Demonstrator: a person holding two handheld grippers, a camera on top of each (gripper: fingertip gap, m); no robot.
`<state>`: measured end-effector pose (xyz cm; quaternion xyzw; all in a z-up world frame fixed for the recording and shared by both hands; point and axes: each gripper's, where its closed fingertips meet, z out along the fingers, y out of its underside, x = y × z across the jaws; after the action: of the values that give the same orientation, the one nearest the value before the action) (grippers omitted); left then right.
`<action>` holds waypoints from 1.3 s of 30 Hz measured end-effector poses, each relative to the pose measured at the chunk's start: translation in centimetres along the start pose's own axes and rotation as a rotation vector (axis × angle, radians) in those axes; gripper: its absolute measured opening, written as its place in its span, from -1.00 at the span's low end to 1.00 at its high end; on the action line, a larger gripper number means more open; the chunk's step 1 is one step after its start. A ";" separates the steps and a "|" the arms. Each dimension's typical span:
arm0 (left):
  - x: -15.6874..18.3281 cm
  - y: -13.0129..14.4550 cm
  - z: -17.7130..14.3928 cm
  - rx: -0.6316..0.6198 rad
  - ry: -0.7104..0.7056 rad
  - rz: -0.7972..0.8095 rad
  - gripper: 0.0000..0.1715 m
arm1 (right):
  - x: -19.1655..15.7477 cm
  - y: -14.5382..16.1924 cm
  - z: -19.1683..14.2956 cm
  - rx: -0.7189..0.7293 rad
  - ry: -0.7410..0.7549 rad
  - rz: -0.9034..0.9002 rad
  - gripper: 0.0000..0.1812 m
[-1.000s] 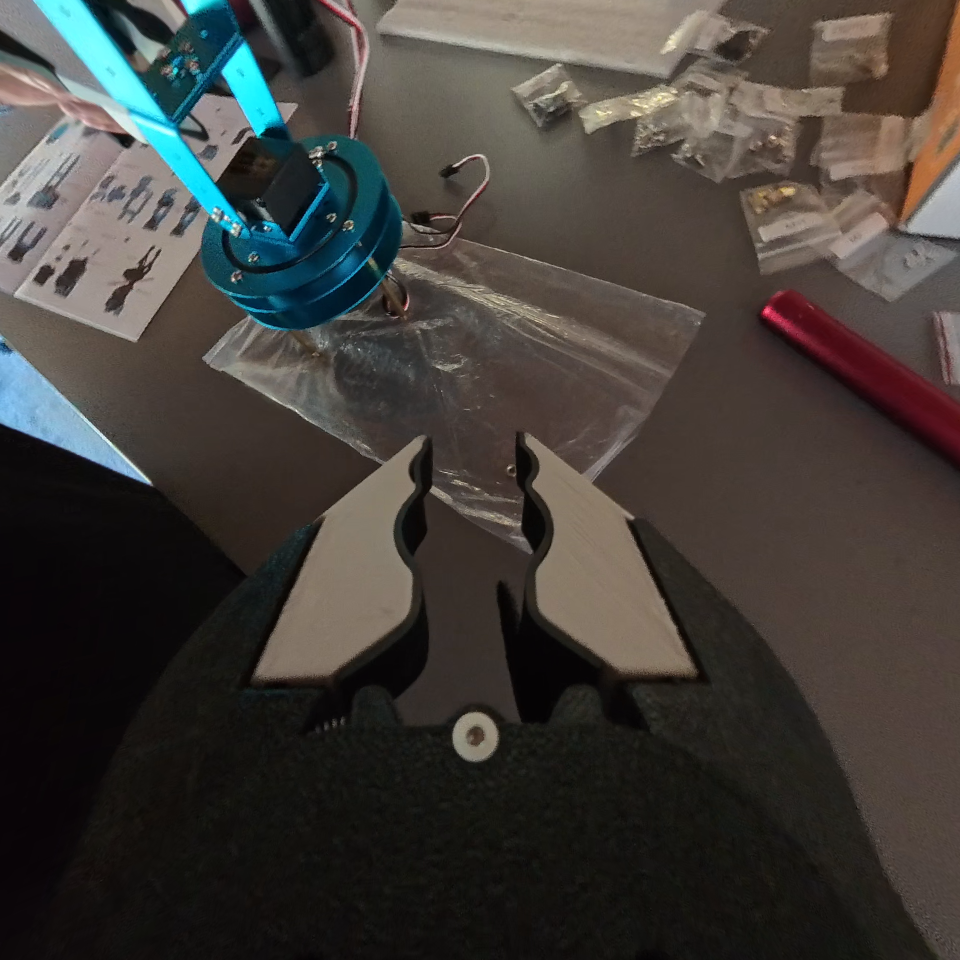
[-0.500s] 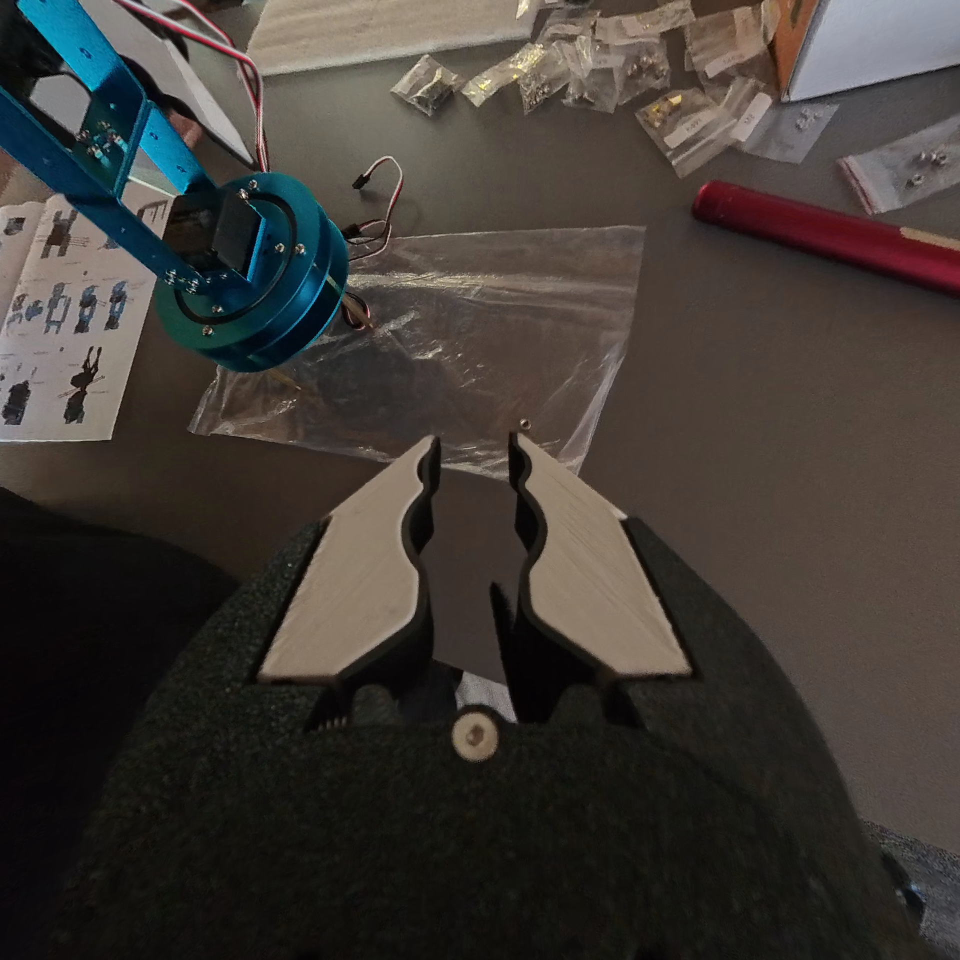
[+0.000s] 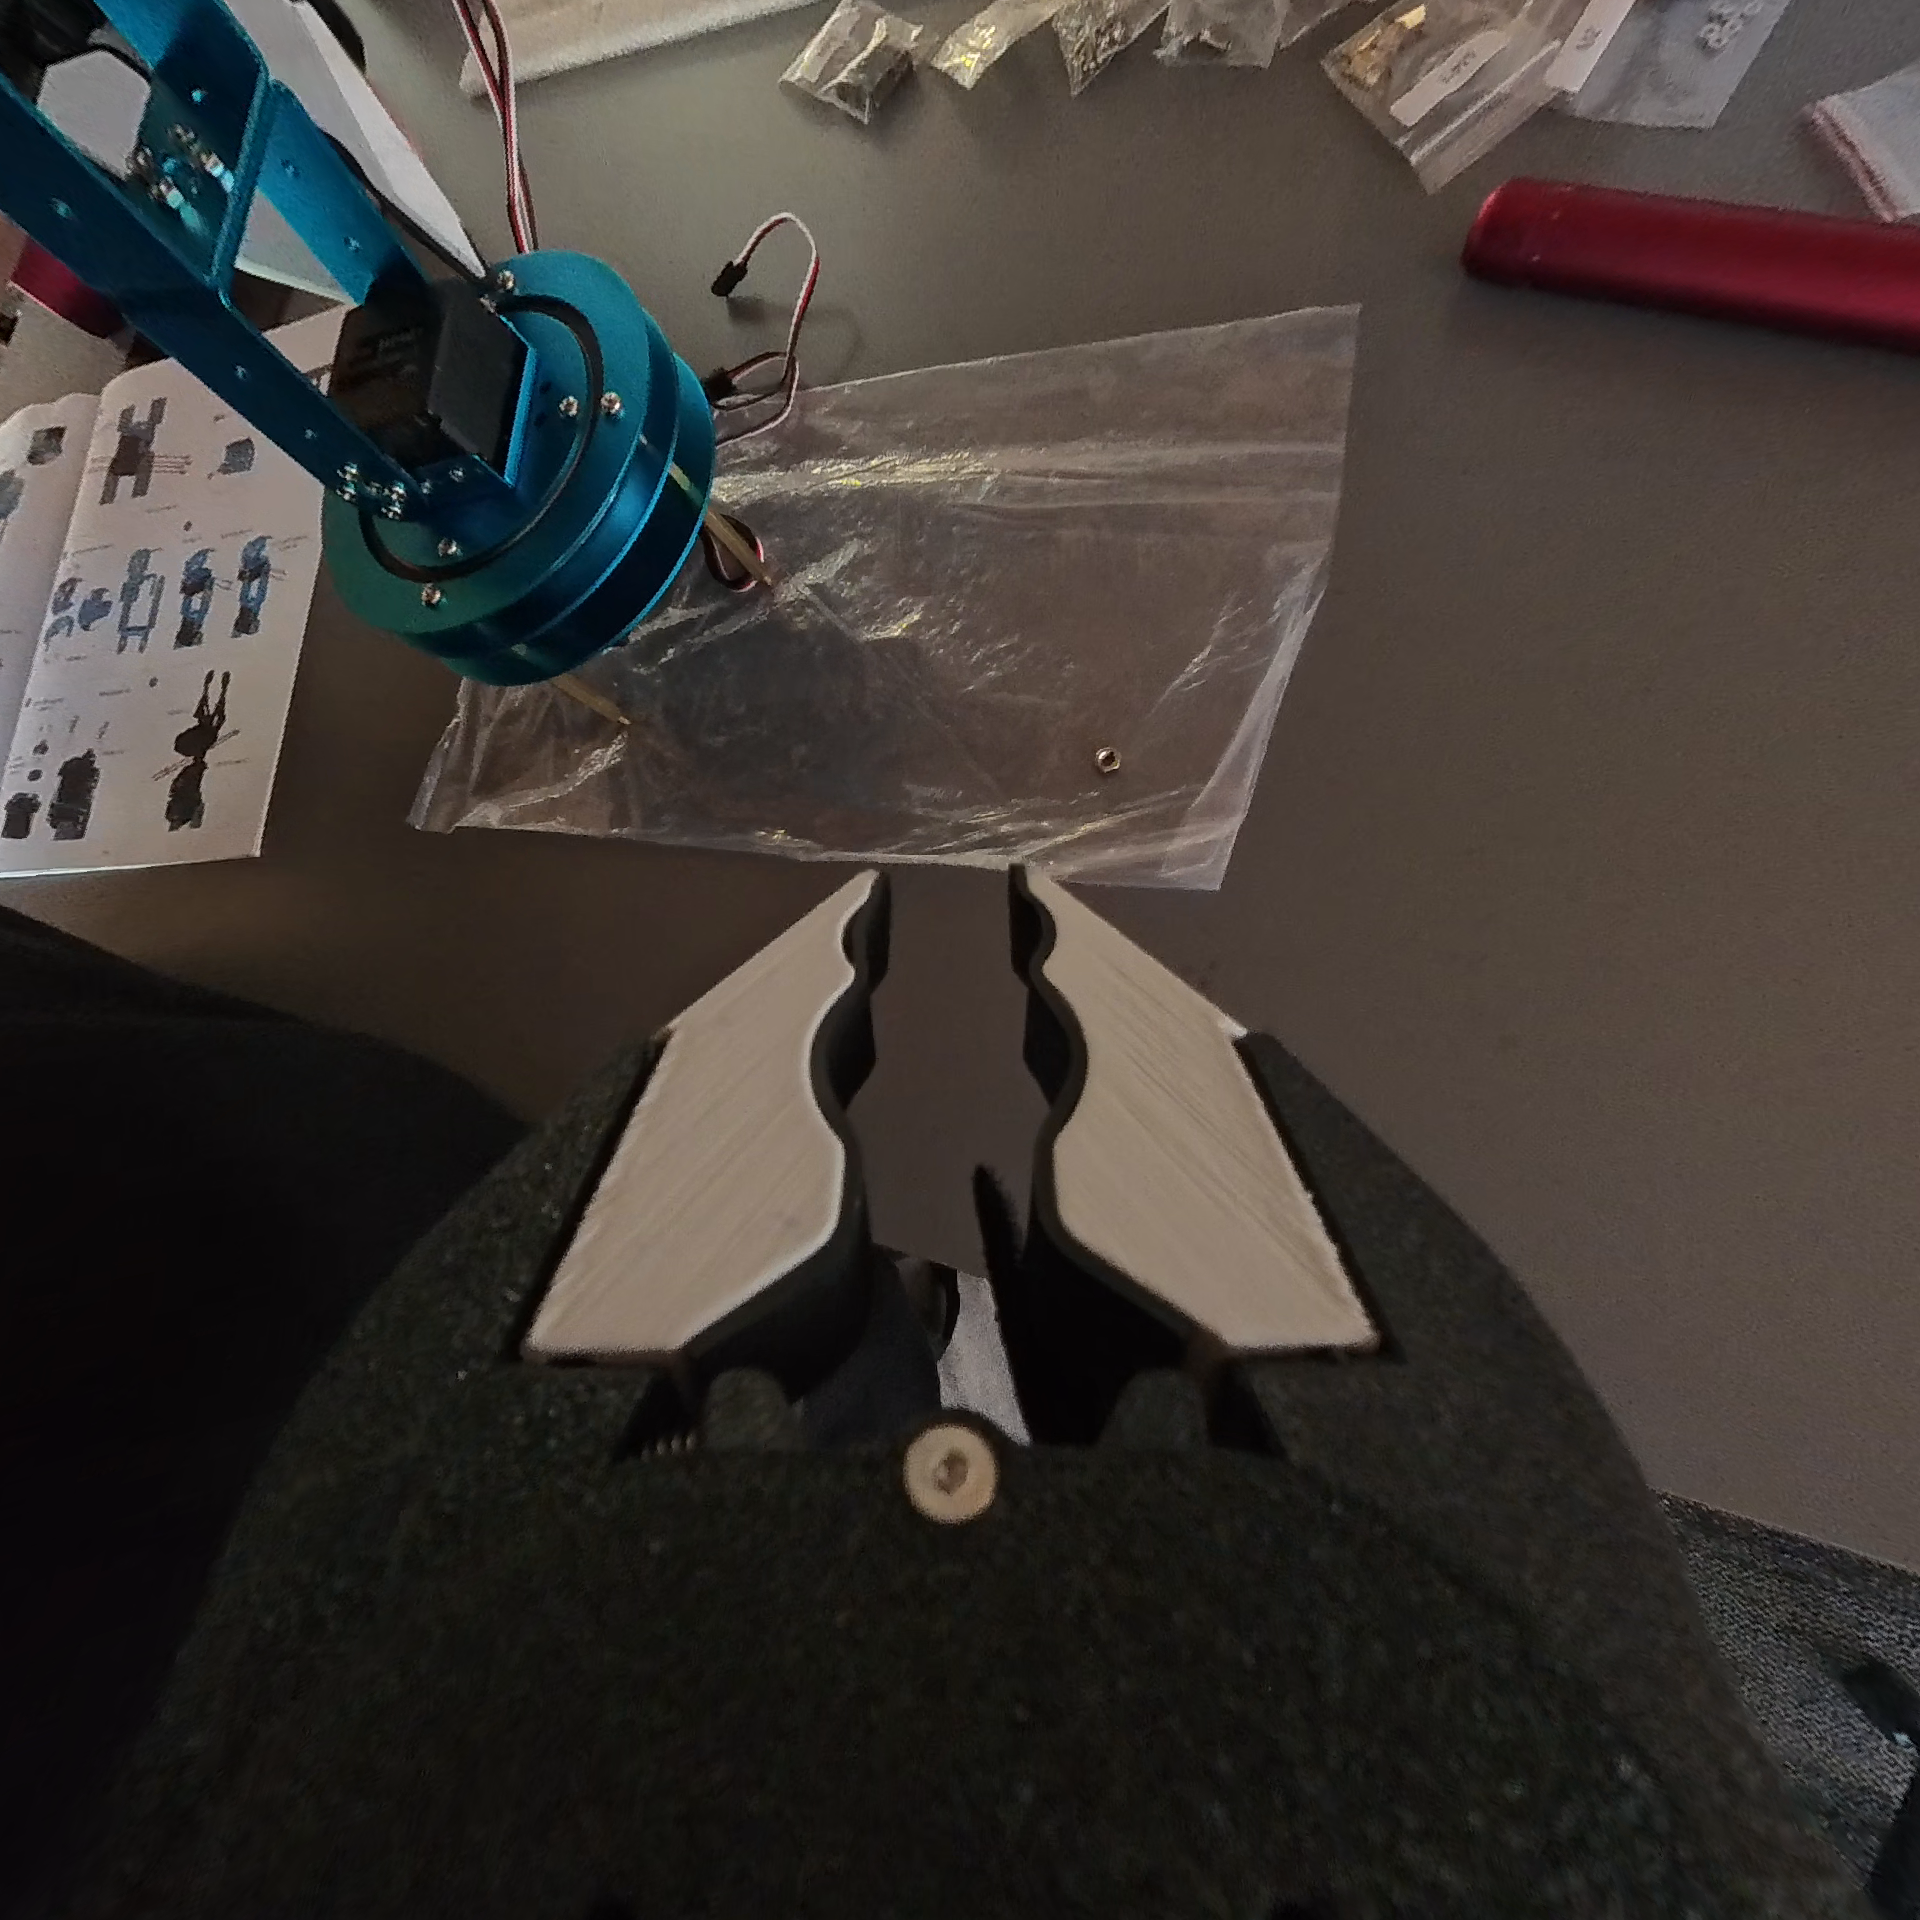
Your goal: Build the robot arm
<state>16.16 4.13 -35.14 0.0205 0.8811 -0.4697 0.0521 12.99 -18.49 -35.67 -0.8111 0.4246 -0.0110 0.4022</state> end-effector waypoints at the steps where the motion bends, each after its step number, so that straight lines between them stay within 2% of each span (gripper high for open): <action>1: 0.0 0.0 0.0 -0.001 -0.002 -0.017 -0.92 | -0.1 0.1 0.1 -0.002 -0.004 0.000 -0.76; 7: 0.4 0.1 -0.6 0.021 -0.056 -0.073 -0.94 | -0.3 -0.7 0.4 0.015 -0.024 -0.017 -0.77; 12: 0.3 -0.3 -2.6 0.101 -0.193 -0.187 -0.95 | -1.0 -2.4 1.0 0.039 -0.057 -0.074 -0.77; 15: 1.0 -1.2 -4.5 0.200 -0.295 -0.291 -0.95 | -2.8 -3.8 1.9 0.067 -0.125 -0.132 -0.77; 18: 2.1 -2.4 -6.2 0.298 -0.411 -0.403 -0.95 | -5.8 -5.1 2.7 0.101 -0.269 -0.157 -0.77; 22: 4.6 -5.6 -7.8 0.511 -0.541 -0.578 -0.96 | -11.0 -6.3 2.0 0.167 -0.500 -0.219 -0.77; 24: 6.0 -7.3 -7.9 0.632 -0.602 -0.671 -0.95 | -13.1 -6.6 1.5 0.212 -0.553 -0.304 -0.75; 28: 7.9 -10.8 -6.8 0.893 -0.727 -0.830 -0.95 | -15.9 -7.2 0.8 0.349 -0.545 -0.526 -0.77; 31: 8.0 -12.9 -4.3 1.009 -0.798 -0.909 -0.95 | -17.4 -7.8 -0.3 0.463 -0.573 -0.643 -0.77; 35: 7.4 -15.8 -0.5 1.127 -0.805 -0.983 -0.95 | -16.6 -8.5 -2.4 0.569 -0.571 -0.759 -0.78; 39: 6.6 -18.5 2.2 1.187 -0.798 -0.989 -0.96 | -14.4 -8.2 -4.1 0.583 -0.597 -0.859 -0.81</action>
<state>8.14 -8.12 -21.83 -0.5073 0.3143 -0.7922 0.1277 7.85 -8.50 -22.77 -0.7342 -0.0931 -0.0604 0.6698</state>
